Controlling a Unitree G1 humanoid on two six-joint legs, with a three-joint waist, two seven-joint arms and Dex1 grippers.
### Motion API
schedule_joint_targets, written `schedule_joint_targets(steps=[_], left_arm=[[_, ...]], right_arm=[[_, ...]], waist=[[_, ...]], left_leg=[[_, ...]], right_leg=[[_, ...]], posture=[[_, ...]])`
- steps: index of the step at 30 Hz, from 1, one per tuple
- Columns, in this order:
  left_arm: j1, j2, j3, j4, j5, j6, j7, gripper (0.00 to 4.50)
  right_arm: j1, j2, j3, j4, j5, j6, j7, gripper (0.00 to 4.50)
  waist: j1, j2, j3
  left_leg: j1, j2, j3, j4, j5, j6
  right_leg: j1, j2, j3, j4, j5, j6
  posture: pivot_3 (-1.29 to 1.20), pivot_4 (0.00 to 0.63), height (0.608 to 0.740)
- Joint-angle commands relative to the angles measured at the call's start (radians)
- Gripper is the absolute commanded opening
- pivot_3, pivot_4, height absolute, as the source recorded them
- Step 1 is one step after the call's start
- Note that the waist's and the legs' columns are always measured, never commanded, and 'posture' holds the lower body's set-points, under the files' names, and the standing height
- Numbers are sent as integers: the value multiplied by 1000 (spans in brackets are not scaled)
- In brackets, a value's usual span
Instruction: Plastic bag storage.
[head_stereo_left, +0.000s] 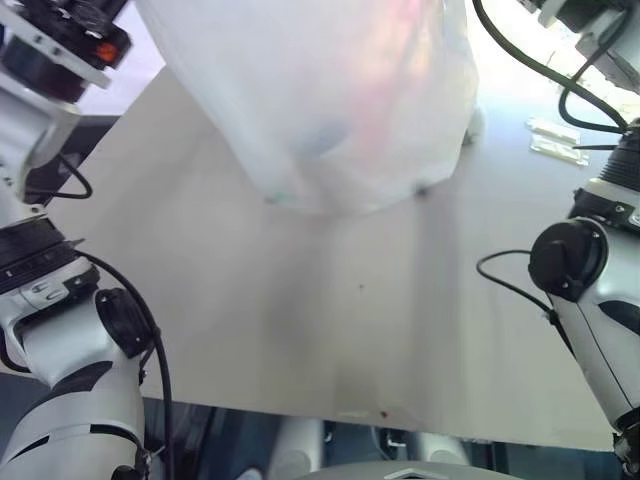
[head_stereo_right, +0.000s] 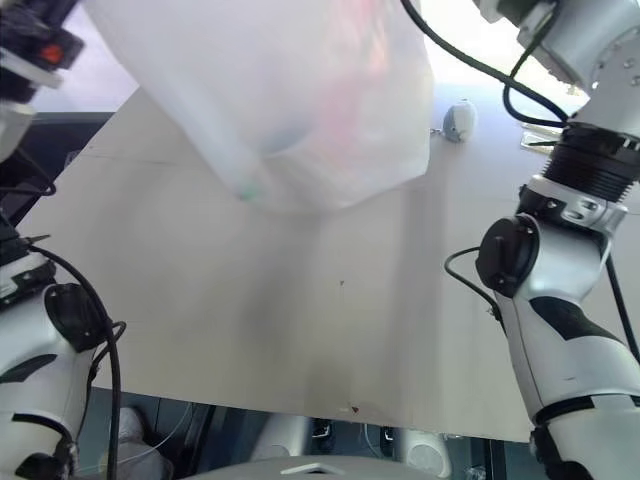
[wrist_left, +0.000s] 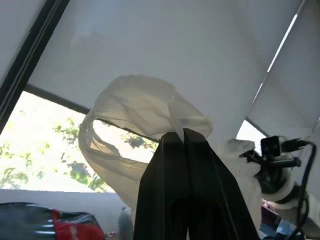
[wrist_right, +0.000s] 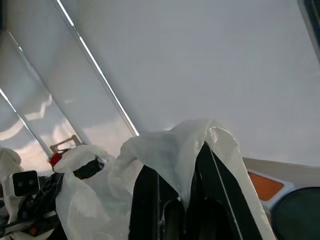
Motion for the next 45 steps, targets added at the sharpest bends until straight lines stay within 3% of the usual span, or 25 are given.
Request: schedule_joint_targets(steps=[1, 6, 9, 10, 13, 15, 18, 19, 21, 25, 26, 28, 29, 33, 38, 41, 45], left_arm=[[7, -13, -54, -33, 87, -51, -31, 34], [24, -50, -130, -66, 209, -109, -32, 34], [115, -73, -189, -177, 255, -113, -46, 34], [170, -80, -215, -237, 282, -125, -54, 34], [363, -111, -303, -414, 360, -172, -53, 34], [465, -142, -383, -480, 431, -210, -17, 34], [545, -193, -437, -463, 489, -254, 29, 0], [574, -191, -438, -473, 474, -263, -10, 258], [625, -176, -409, -501, 428, -253, -70, 881], [692, -116, -349, -539, 398, -247, -152, 2676], [701, -102, -340, -544, 393, -248, -175, 3163], [704, -88, -342, -533, 412, -259, -182, 4200], [705, -84, -348, -530, 421, -265, -183, 4473], [671, -89, -395, -505, 473, -295, -152, 4473], [671, -78, -392, -499, 467, -280, -158, 4473], [679, -65, -394, -511, 469, -274, -163, 4473], [707, -55, -388, -539, 458, -254, -171, 4473]], right_arm=[[60, -51, -7, -167, 60, 58, -48, 0], [181, -105, 40, -316, 49, 47, -70, 0], [366, -186, 157, -501, 20, 23, 16, 0], [446, -216, 197, -574, 11, 11, 45, 0], [698, -295, 294, -765, -43, -52, 121, 0], [831, -273, 310, -826, -78, -90, 114, 0], [981, -257, 339, -866, -184, -178, 76, 934], [1020, -259, 332, -884, -196, -192, 80, 1350], [1097, -289, 298, -937, -205, -199, 109, 2388], [1252, -315, 94, -1055, -141, -121, 197, 4233], [1283, -319, 58, -1074, -137, -107, 211, 4500], [1326, -317, 12, -1107, -148, -100, 217, 4500], [1336, -314, -2, -1117, -147, -96, 218, 4500], [1304, -292, 64, -1126, -183, -100, 119, 4500], [1293, -309, 91, -1127, -162, -79, 119, 4500], [1291, -331, 92, -1106, -156, -71, 141, 4500], [1319, -360, 112, -1089, -179, -104, 171, 4500]], waist=[[-1, 0, 0], [-11, 0, 0], [-9, 0, -1], [-10, 0, -1], [-11, 1, 0], [-11, 1, 0], [-10, 1, 0], [-9, 1, 0], [-9, 1, 0], [-8, 1, 0], [-8, 1, 0], [-8, 1, 0], [-8, 1, 0], [-8, 1, 0], [-8, 1, 0], [-8, 9, -57], [-10, 13, -79]], left_leg=[[0, 0, 0, 0, 0, 0], [0, 1, 3, -2, 0, 0], [1, 1, 4, -4, 0, 0], [1, 1, 4, -5, 0, 0], [-1, 1, 8, -5, 0, 0], [0, 1, 9, -4, 1, -1], [1, 1, 10, -4, 1, -1], [1, 1, 10, -4, 1, -1], [1, 1, 10, -4, 1, -1], [1, 1, 10, -4, 1, -1], [1, 1, 10, -4, 1, -1], [1, 1, 10, -4, 1, -1], [1, 1, 10, -4, 1, -1], [1, 1, 10, -4, 1, -1], [1, 1, 10, -4, 1, -1], [-4, 0, 10, -6, 1, -1], [0, 0, 12, -7, 1, -1]], right_leg=[[0, 0, 0, 0, 0, 0], [-2, 0, 2, 1, 0, 0], [-2, 0, 3, 0, 0, 0], [-2, 0, 3, -1, 0, 0], [-8, 0, 7, 1, 0, 0], [-9, 0, 8, 4, 0, 0], [-9, 0, 9, 6, 0, 0], [-9, 0, 9, 6, 0, 0], [-9, 0, 9, 6, 0, 0], [-9, 0, 9, 6, 0, 0], [-9, 0, 9, 6, 0, 0], [-9, 0, 9, 6, 0, 0], [-9, 0, 9, 6, 0, 0], [-9, 0, 9, 6, 0, 0], [-9, 0, 9, 6, 0, 0], [-13, 0, 10, 8, 0, 0], [-9, 1, 11, 1, 0, 0]], posture=[[0, 150, 740], [0, 150, 740], [0, 150, 740], [0, 0, 740], [0, 0, 740], [0, 0, 740], [0, 0, 740], [0, 0, 740], [0, 0, 740], [0, 0, 740], [0, 0, 740], [0, 0, 740], [0, 0, 740], [0, 0, 740], [0, 0, 740], [0, 0, 740], [0, 0, 740]])
